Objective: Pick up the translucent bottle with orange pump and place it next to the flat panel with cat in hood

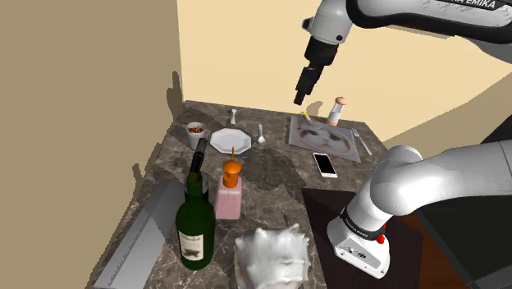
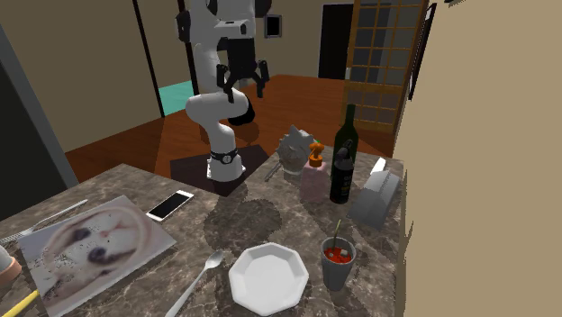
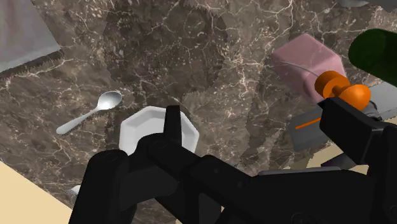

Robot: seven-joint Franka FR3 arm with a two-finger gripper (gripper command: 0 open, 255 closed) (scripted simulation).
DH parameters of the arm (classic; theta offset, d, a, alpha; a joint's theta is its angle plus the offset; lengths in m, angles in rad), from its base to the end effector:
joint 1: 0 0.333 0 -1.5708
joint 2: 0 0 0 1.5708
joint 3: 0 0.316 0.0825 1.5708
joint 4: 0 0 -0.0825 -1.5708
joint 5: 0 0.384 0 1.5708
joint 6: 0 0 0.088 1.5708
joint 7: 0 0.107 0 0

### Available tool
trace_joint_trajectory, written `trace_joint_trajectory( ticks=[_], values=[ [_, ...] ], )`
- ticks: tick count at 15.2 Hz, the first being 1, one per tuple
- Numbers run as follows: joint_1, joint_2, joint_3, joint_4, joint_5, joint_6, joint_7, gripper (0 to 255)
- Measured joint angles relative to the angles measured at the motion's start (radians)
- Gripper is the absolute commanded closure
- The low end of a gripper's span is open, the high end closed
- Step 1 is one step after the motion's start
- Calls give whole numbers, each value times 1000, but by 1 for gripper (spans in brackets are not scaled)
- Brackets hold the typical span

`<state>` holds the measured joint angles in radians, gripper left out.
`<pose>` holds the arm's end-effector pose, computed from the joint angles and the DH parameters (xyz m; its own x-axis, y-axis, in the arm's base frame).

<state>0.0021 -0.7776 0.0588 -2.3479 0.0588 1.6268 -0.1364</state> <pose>0.3141 0.0307 0.5963 0.9823 0.1784 0.0575 0.1792 -0.9838 -0.0098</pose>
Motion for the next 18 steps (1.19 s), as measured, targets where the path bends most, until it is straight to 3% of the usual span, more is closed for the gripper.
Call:
trace_joint_trajectory(
  ticks=[3,10,18],
  values=[
    [7,18,29,-6,8,19,27,0],
    [40,123,194,-34,43,126,181,0],
    [51,356,397,25,24,252,392,0]
  ],
)
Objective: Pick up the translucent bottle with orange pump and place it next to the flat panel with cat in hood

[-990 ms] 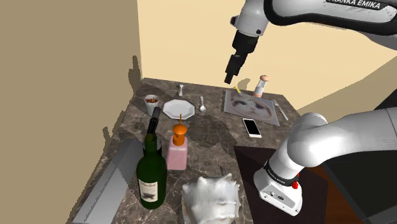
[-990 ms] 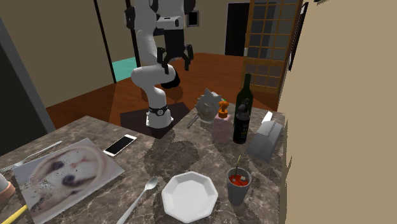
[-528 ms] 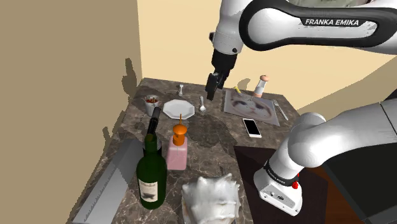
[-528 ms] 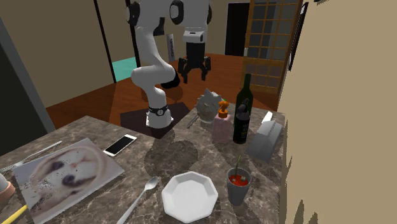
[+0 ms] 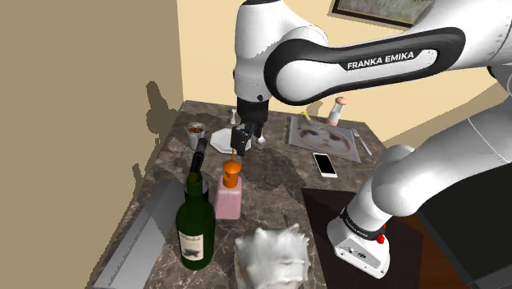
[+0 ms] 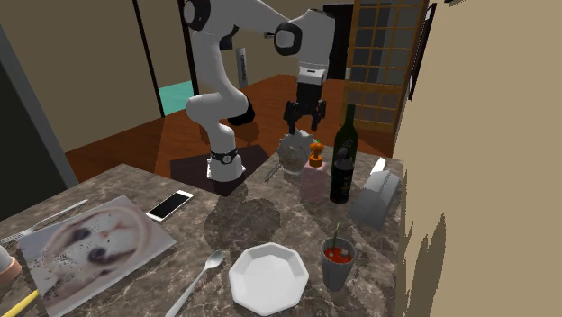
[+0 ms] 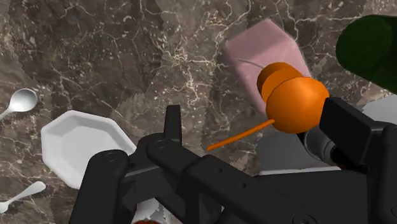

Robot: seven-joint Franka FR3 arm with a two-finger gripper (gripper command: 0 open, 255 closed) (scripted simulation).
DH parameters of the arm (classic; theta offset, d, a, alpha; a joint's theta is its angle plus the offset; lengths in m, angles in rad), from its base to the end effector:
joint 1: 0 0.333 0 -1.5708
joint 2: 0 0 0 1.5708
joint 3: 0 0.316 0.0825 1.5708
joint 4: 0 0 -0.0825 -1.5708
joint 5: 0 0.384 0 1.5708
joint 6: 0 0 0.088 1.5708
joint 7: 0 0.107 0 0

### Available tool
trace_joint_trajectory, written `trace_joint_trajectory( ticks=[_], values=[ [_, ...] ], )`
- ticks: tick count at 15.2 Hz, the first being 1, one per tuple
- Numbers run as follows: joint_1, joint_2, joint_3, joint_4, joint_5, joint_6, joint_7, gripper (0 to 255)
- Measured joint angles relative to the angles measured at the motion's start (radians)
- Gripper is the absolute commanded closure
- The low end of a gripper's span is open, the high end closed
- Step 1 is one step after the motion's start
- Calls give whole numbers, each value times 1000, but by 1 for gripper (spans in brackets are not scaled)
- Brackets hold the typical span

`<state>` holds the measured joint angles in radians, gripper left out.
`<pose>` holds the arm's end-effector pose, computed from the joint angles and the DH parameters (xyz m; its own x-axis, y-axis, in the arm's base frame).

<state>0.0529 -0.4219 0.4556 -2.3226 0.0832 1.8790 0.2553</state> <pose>0.3656 0.2246 0.4800 0.9829 0.1823 -0.0280 0.1843 -0.9762 0.1141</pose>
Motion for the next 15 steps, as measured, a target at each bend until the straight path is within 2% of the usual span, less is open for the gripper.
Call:
trace_joint_trajectory(
  ticks=[5,15],
  values=[
    [-4,176,114,70,-67,57,149,0],
    [-9,228,132,2,-94,163,182,0]
  ],
)
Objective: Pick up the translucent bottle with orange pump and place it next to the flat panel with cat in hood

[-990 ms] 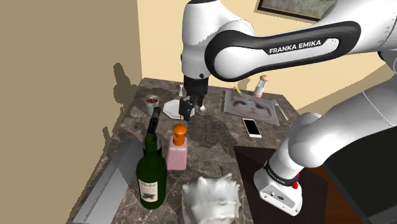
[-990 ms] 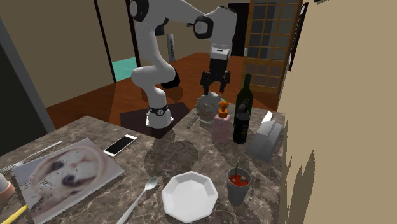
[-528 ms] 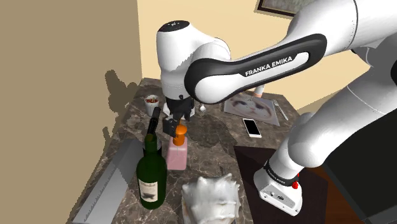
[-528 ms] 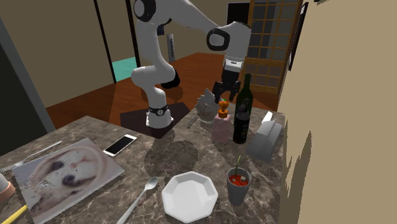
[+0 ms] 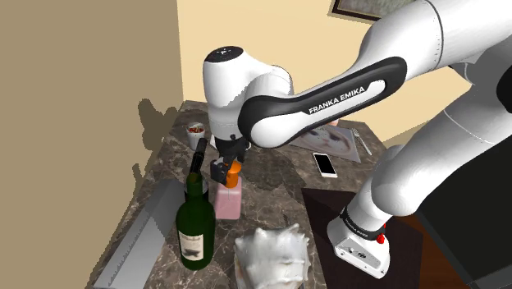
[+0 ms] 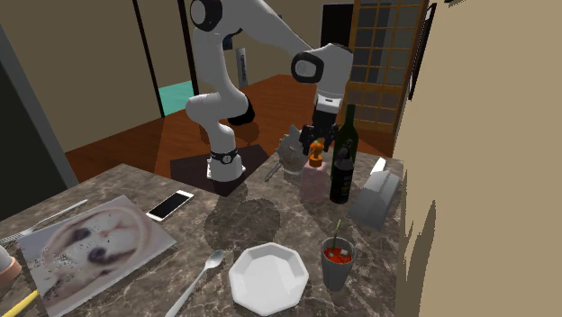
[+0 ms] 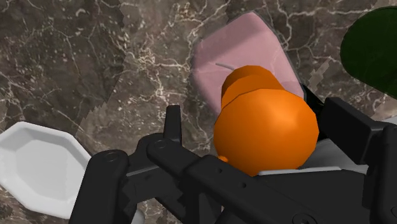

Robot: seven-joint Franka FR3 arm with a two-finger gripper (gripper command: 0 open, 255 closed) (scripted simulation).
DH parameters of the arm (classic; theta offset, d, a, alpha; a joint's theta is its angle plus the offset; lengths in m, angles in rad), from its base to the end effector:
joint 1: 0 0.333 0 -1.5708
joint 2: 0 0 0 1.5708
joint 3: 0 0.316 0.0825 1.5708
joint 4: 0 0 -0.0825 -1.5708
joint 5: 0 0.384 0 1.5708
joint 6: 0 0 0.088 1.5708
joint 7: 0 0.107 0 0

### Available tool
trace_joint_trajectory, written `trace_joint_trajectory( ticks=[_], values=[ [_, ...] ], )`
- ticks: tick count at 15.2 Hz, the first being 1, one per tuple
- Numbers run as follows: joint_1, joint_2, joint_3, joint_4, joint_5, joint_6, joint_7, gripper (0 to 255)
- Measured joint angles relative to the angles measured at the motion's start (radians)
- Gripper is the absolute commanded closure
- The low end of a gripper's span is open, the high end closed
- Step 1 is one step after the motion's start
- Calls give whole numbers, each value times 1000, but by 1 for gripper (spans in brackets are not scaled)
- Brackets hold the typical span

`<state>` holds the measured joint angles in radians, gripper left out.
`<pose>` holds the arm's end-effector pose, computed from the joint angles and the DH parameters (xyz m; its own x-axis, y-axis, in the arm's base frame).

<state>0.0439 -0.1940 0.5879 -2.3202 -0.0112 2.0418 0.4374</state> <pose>0.3786 0.2798 0.3973 0.9822 0.1795 -0.0559 0.1861 -0.9703 0.1544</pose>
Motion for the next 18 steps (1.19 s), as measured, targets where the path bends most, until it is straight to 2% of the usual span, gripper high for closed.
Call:
trace_joint_trajectory(
  ticks=[4,5,15,18],
  values=[
    [0,1,0,-1,-1,2,1,0],
    [0,1,0,-1,-1,2,1,255],
    [0,1,0,-1,-1,2,1,255],
    [1,-13,-3,18,7,-28,-7,255]
  ],
)
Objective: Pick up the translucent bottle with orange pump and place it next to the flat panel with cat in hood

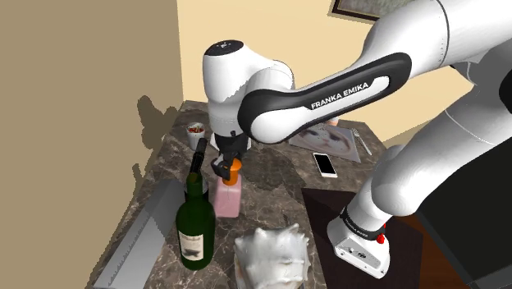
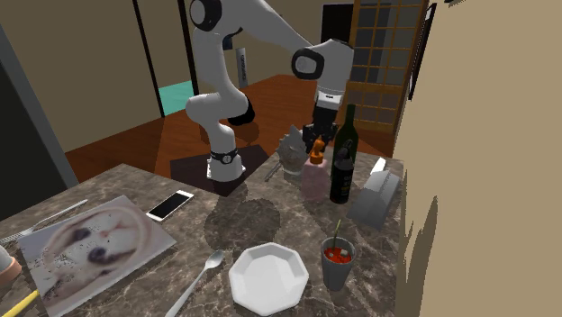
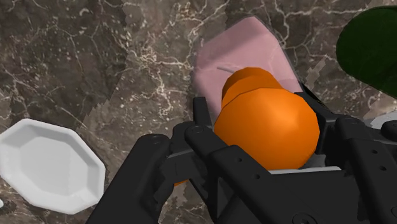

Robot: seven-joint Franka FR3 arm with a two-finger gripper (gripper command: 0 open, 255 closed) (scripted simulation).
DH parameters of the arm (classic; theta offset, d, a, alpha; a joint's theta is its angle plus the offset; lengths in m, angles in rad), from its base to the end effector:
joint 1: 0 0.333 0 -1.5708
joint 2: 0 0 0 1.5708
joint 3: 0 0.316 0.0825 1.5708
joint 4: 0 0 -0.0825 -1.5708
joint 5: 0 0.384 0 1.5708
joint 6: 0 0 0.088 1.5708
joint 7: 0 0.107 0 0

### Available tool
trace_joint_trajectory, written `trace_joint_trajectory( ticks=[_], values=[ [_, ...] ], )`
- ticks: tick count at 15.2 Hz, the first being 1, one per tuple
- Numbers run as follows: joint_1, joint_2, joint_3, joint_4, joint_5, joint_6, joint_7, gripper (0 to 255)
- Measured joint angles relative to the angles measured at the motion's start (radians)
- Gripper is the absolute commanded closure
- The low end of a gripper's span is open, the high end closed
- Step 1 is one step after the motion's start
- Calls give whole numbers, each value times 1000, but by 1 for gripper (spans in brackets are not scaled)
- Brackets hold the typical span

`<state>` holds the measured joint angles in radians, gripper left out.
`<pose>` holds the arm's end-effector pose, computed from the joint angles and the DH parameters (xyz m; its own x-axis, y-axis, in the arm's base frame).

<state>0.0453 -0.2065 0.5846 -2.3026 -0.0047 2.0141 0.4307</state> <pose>0.3788 0.2806 0.4079 0.9822 0.1795 -0.0554 0.1860 -0.9703 0.1543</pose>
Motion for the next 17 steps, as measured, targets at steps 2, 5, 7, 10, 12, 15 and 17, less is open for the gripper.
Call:
trace_joint_trajectory(
  ticks=[2,5,7,10,12,15,17],
  values=[
    [1,-13,-5,16,6,-26,-8,255],
    [2,-29,-10,39,13,-63,-18,255],
    [3,-38,-13,60,17,-92,-23,255],
    [3,-56,-21,88,24,-135,-35,255],
    [2,-63,-27,106,26,-160,-42,255],
    [3,-73,-29,138,30,-200,-45,255],
    [3,-79,-33,161,31,-228,-50,255]
  ],
)
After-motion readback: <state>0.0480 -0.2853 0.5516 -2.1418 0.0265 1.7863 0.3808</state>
